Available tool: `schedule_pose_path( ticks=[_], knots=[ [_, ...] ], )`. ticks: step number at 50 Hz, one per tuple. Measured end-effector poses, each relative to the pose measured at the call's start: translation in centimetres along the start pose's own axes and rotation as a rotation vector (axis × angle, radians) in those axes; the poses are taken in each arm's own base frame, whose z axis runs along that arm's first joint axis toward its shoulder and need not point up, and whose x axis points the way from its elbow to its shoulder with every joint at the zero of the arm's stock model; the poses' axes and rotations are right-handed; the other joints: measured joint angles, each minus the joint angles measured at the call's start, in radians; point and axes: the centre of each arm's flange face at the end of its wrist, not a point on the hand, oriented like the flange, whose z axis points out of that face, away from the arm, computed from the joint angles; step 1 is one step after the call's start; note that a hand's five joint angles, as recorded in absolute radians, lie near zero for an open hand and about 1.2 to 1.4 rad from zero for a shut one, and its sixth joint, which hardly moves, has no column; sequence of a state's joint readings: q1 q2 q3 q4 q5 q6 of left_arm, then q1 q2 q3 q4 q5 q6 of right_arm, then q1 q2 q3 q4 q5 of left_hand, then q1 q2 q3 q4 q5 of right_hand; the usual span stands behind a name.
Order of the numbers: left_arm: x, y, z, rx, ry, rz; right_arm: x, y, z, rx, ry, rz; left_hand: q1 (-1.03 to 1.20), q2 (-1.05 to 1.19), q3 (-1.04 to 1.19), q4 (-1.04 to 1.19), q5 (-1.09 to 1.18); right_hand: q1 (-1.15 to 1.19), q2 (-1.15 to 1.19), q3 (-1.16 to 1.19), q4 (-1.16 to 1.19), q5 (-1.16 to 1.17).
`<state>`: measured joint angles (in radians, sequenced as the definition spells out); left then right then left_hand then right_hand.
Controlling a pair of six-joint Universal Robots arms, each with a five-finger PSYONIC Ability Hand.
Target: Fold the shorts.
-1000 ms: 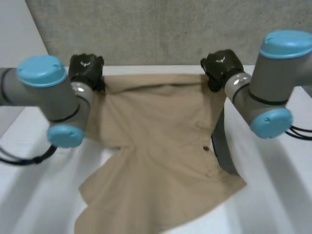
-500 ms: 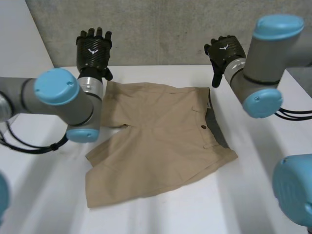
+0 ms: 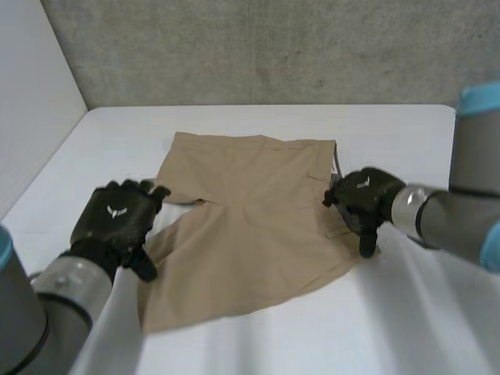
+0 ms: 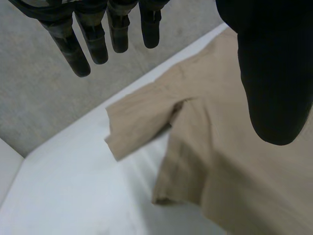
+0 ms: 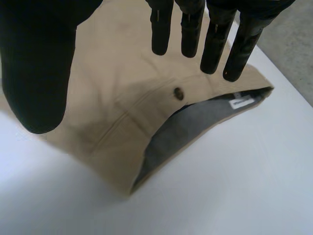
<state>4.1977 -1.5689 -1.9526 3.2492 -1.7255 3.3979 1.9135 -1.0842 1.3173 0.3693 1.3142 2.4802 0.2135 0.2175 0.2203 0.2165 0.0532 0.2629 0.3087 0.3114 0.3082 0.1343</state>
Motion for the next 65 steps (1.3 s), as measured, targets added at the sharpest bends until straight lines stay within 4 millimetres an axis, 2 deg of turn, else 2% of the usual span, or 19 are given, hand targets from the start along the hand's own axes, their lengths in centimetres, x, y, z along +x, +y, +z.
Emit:
schedule_pose_path(
  ticks=[2, 4, 6, 10, 18, 22, 23, 24, 25, 28, 29, 37, 40, 50, 53, 55, 60, 65],
  knots=[
    [0.2, 0.8, -0.6, -0.023, 0.007, -0.001, -0.9, 1.3, -0.1, 0.009, 0.008, -0.011, 0.033, 0.030, 0.024, 0.028, 0.022, 0.048, 0.038, 0.051, 0.054, 0.046],
    [0.2, 1.2, -0.8, -0.035, 0.010, -0.002, -1.2, 1.6, -0.1, 0.011, 0.011, -0.013, 0.046, 0.040, 0.035, 0.040, 0.034, 0.054, 0.038, 0.058, 0.061, 0.052],
    [0.4, 2.1, -1.2, -0.061, 0.015, -0.008, -1.8, 2.8, 0.0, 0.022, 0.024, -0.017, 0.131, 0.118, 0.113, 0.119, 0.110, 0.061, 0.038, 0.065, 0.070, 0.061],
    [0.6, 3.3, -1.6, -0.102, 0.024, -0.031, -2.1, 4.8, 0.4, 0.043, 0.062, -0.019, 0.161, 0.160, 0.157, 0.162, 0.155, 0.133, 0.143, 0.149, 0.154, 0.134],
    [1.0, 4.7, -2.0, -0.152, 0.038, -0.069, -1.7, 6.1, 1.3, 0.085, 0.094, -0.034, 0.161, 0.166, 0.163, 0.162, 0.160, 0.221, 0.258, 0.253, 0.256, 0.231],
    [1.2, 5.2, -2.1, -0.171, 0.044, -0.074, -1.3, 6.4, 1.7, 0.095, 0.096, -0.034, 0.161, 0.166, 0.163, 0.162, 0.160, 0.256, 0.294, 0.294, 0.298, 0.274],
    [1.3, 5.3, -2.1, -0.178, 0.047, -0.072, -1.2, 6.5, 1.8, 0.097, 0.095, -0.034, 0.161, 0.166, 0.163, 0.162, 0.160, 0.379, 0.444, 0.424, 0.428, 0.404],
    [1.4, 5.4, -2.1, -0.182, 0.049, -0.071, -1.1, 6.5, 1.9, 0.098, 0.094, -0.033, 0.161, 0.166, 0.163, 0.162, 0.160, 0.379, 0.444, 0.424, 0.428, 0.404],
    [1.4, 5.6, -2.1, -0.188, 0.053, -0.069, -1.1, 6.6, 2.0, 0.099, 0.093, -0.033, 0.161, 0.166, 0.163, 0.162, 0.160, 0.593, 0.689, 0.680, 0.684, 0.654],
    [1.7, 5.9, -2.2, -0.201, 0.061, -0.065, -1.0, 6.6, 2.2, 0.101, 0.091, -0.032, 0.161, 0.168, 0.163, 0.165, 0.160, 0.593, 0.689, 0.680, 0.684, 0.654],
    [2.0, 6.2, -2.2, -0.215, 0.072, -0.058, -0.9, 6.7, 2.4, 0.103, 0.089, -0.031, 0.161, 0.169, 0.163, 0.171, 0.160, 0.669, 0.867, 0.865, 0.874, 0.835],
    [2.9, 7.1, -2.4, -0.244, 0.110, -0.037, -0.9, 6.6, 2.3, 0.106, 0.084, -0.023, 0.203, 0.190, 0.187, 0.192, 0.184, 0.669, 0.867, 0.869, 0.881, 0.848],
    [3.3, 7.3, -2.3, -0.243, 0.116, -0.031, -1.1, 6.7, 2.2, 0.100, 0.079, -0.015, 0.266, 0.265, 0.262, 0.268, 0.258, 0.669, 0.867, 0.869, 0.881, 0.851],
    [3.5, 7.4, -0.9, -0.188, 0.097, -0.033, -1.4, 6.9, 2.0, 0.086, 0.073, -0.001, 0.383, 0.368, 0.366, 0.373, 0.357, 0.669, 0.867, 0.869, 0.881, 0.854],
    [3.7, 7.6, -0.2, -0.175, 0.093, -0.031, -1.4, 6.9, 2.0, 0.083, 0.075, 0.010, 0.455, 0.445, 0.443, 0.448, 0.429, 0.669, 0.867, 0.869, 0.881, 0.854],
    [3.8, 7.7, 0.1, -0.173, 0.092, -0.031, -1.4, 6.9, 2.0, 0.083, 0.077, 0.013, 0.617, 0.618, 0.613, 0.619, 0.599, 0.669, 0.867, 0.869, 0.881, 0.854],
    [4.0, 8.1, 1.2, -0.178, 0.090, -0.022, -1.1, 6.7, 2.0, 0.089, 0.088, 0.037, 0.824, 0.941, 0.930, 0.942, 0.920, 0.669, 0.867, 0.869, 0.881, 0.854],
    [3.9, 8.2, 1.6, -0.184, 0.087, 0.001, -0.9, 6.5, 1.9, 0.093, 0.099, 0.045, 0.845, 0.973, 0.964, 0.984, 0.946, 0.682, 0.867, 0.869, 0.882, 0.854]
  ],
)
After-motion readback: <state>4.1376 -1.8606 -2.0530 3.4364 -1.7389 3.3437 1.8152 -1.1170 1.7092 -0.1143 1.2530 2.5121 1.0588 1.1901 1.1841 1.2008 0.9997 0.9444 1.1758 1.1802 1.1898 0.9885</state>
